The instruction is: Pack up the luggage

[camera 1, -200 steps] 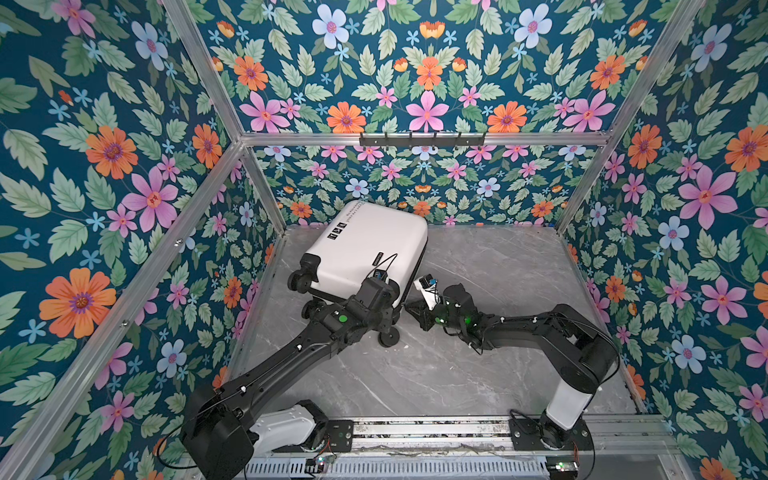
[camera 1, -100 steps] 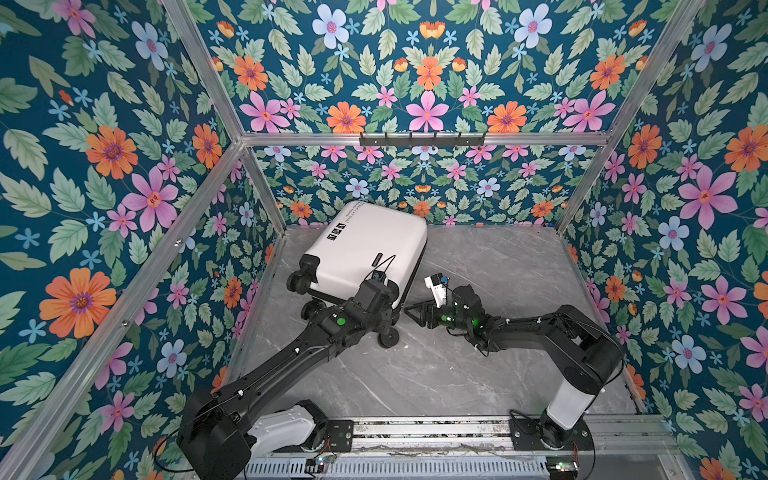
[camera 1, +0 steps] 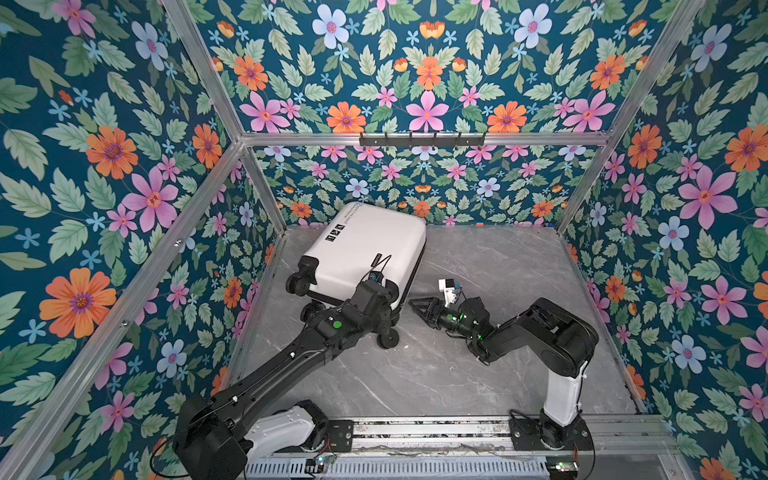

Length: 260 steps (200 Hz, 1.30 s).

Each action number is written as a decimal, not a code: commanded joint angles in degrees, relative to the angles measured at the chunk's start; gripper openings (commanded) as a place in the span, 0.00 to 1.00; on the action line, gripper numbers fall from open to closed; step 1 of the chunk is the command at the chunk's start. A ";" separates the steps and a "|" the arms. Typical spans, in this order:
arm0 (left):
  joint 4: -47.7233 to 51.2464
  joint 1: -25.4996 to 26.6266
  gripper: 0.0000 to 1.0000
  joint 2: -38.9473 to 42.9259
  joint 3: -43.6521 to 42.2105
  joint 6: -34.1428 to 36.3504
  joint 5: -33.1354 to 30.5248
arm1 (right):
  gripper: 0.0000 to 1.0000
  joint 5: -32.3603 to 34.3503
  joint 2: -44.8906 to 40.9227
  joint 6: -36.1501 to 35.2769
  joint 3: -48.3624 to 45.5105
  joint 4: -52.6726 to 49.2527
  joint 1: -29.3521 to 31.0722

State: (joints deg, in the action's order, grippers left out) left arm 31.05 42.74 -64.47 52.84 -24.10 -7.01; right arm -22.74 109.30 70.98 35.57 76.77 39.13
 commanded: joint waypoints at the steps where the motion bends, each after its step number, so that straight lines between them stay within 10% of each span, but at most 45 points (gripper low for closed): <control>1: -8.13 -0.03 0.00 0.66 0.86 -2.60 -0.80 | 0.61 1.38 -0.49 3.23 0.54 4.85 0.18; 62: -9.41 -0.03 0.00 0.49 2.34 -3.07 0.09 | 0.54 2.91 -4.70 -3.03 -0.41 -0.51 0.51; 97: -6.61 -0.03 0.00 0.91 1.78 -2.54 -2.14 | 0.44 3.44 -17.46 -24.80 3.10 -33.73 1.84; 146: -7.06 -0.12 0.00 3.34 -4.27 -2.66 -5.39 | 0.74 15.59 -28.64 -49.85 7.60 -59.55 4.15; 177: -10.74 -0.10 0.00 4.13 -9.31 -4.33 -5.00 | 0.99 34.51 -31.00 -46.10 5.21 -59.91 3.77; 208: -12.23 -0.10 0.00 5.31 -12.03 -5.43 -4.84 | 0.99 29.23 -31.07 -50.23 1.87 -50.92 3.13; 260: -12.84 -0.16 0.00 6.24 -13.43 -6.30 -4.66 | 0.60 8.86 -26.09 -60.17 4.06 -49.43 3.68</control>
State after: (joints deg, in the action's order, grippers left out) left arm 16.97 42.87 -58.41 39.97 -27.00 -6.96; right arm -4.75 81.23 16.47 38.57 25.23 42.24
